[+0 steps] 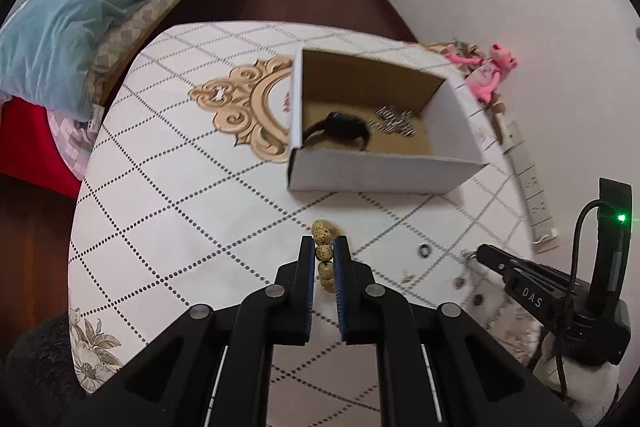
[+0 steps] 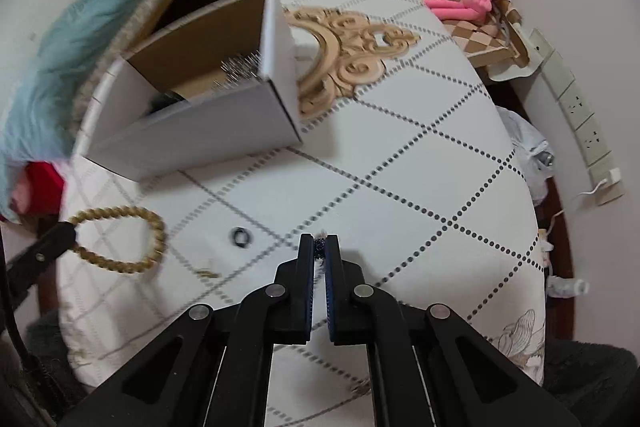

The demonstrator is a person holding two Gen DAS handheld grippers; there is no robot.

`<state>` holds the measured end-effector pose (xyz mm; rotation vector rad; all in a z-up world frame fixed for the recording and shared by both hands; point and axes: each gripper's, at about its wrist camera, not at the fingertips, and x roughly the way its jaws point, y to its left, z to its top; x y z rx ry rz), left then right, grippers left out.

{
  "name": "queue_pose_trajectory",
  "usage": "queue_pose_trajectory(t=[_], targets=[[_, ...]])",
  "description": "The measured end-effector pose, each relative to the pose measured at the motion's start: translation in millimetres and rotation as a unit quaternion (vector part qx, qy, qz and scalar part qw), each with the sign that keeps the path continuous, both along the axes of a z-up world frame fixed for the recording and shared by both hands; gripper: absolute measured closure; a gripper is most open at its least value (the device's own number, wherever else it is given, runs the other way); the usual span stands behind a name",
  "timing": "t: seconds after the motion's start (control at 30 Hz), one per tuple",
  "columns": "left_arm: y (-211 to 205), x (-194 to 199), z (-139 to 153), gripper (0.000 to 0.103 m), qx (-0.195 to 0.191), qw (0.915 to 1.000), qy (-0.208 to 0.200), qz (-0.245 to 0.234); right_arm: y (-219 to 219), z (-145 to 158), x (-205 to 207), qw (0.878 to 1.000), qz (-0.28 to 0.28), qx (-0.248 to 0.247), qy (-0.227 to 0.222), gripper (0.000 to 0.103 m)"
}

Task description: Organize jewelry

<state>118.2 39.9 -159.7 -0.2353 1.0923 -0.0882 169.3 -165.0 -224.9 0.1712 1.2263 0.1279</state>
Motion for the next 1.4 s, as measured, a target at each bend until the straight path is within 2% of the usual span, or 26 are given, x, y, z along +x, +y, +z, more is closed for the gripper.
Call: queue_pose_trajectory(t=[0.3,0.43,0.57,0.73,0.9,1.03,1.2,1.27,1.3,1.33,1.37,1.4], targets=[[0,10,62,0.096,-0.037,0.9979,-0.051,-0.015,3,79,9,0.996,0.026,0.071,-0.052,0.099],[-1,30,89,0.096,-0.046,0.9959,-0.072,-0.029,9,112,33,0.992,0.044,0.091,-0.07,0.099],[-2,66,103,0.096,-0.032,0.9951,-0.084,-0.041,20,127,62,0.991,0.06,0.088,-0.077,0.099],[-1,114,88,0.096,-0.026,0.9967,-0.057,-0.05,34,112,101,0.993,0.072,0.077,-0.051,0.099],[-4,153,52,0.096,-0.006,0.998,-0.014,-0.061,41,86,125,0.995,0.078,0.058,-0.02,0.099],[-6,172,28,0.096,0.007,0.9977,0.015,-0.066,43,70,137,0.996,0.082,0.044,-0.002,0.098],[-5,186,14,0.093,0.016,0.9981,0.04,-0.044,48,58,144,0.994,0.101,0.036,0.024,0.098],[-5,189,13,0.088,0.023,0.9979,0.048,-0.037,50,53,146,0.993,0.104,0.033,0.043,0.098],[-5,190,14,0.073,0.033,0.9977,0.049,-0.032,51,51,147,0.993,0.105,0.033,0.051,0.098],[-5,189,16,0.045,0.039,0.9978,0.045,-0.029,52,49,148,0.992,0.107,0.031,0.059,0.096],[-4,188,19,0.031,0.042,0.998,0.039,-0.025,52,46,148,0.991,0.109,0.028,0.066,0.094],[-2,186,23,0.022,0.042,0.9984,0.031,-0.02,52,45,148,0.992,0.107,0.025,0.068,0.082]])
